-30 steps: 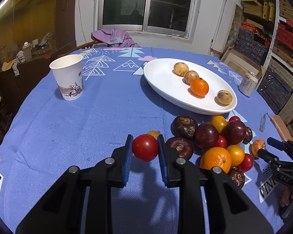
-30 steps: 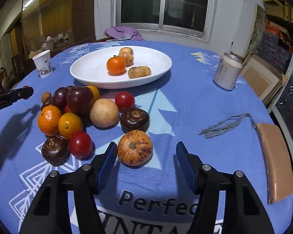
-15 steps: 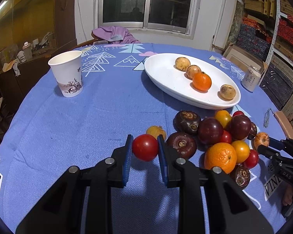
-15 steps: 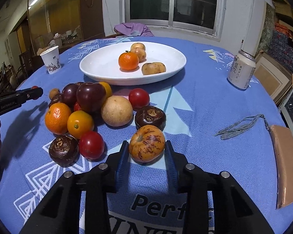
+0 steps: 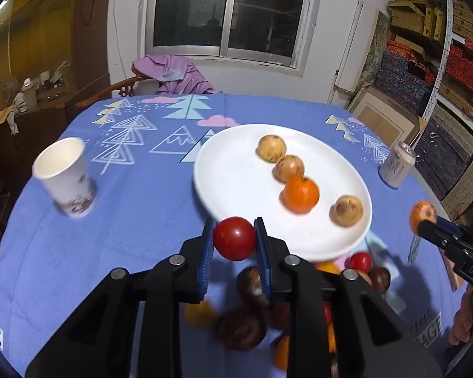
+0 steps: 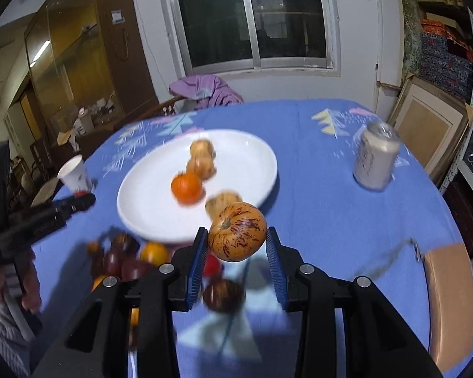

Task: Organize fruits
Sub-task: 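Drop the tomato and striped fruit onto the white plate, opening both tools, then move the left tool toward the small yellow fruit beside the pile, then grasp the small yellow fruit with the left tool while the right tool grasps a dark brown fruit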

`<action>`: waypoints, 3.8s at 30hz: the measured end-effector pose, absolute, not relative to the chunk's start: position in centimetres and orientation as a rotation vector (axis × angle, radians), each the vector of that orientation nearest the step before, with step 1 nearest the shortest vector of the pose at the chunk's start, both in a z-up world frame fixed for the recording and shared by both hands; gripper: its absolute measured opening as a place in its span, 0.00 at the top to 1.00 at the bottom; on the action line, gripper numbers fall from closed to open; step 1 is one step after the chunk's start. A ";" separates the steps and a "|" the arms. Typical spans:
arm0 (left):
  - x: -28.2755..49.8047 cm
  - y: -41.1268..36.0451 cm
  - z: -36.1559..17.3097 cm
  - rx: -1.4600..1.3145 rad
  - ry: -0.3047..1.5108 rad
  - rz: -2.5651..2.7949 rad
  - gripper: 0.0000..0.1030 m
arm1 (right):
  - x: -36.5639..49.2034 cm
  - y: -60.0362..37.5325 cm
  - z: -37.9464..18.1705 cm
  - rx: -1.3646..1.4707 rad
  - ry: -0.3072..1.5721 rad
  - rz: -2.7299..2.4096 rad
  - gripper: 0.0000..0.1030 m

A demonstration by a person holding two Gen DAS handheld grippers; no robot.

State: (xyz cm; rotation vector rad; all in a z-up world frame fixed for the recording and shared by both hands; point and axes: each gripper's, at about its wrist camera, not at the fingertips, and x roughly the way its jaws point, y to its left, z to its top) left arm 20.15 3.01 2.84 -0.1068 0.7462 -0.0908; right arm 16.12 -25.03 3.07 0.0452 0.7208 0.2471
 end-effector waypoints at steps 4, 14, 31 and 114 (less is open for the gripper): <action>24.0 1.6 1.6 -0.112 0.799 -0.089 0.76 | 21.7 -23.5 2.6 0.092 0.768 0.250 0.63; 26.3 0.2 -0.6 -0.061 0.814 -0.088 0.37 | 27.1 -22.0 -0.3 0.145 0.832 0.287 0.42; 17.6 8.3 0.3 -0.186 0.753 0.047 0.06 | 17.2 -24.7 3.0 0.211 0.699 0.306 0.16; 15.3 6.4 -3.8 -0.246 0.947 -0.152 0.73 | 14.8 -28.6 0.5 0.343 0.812 0.282 0.15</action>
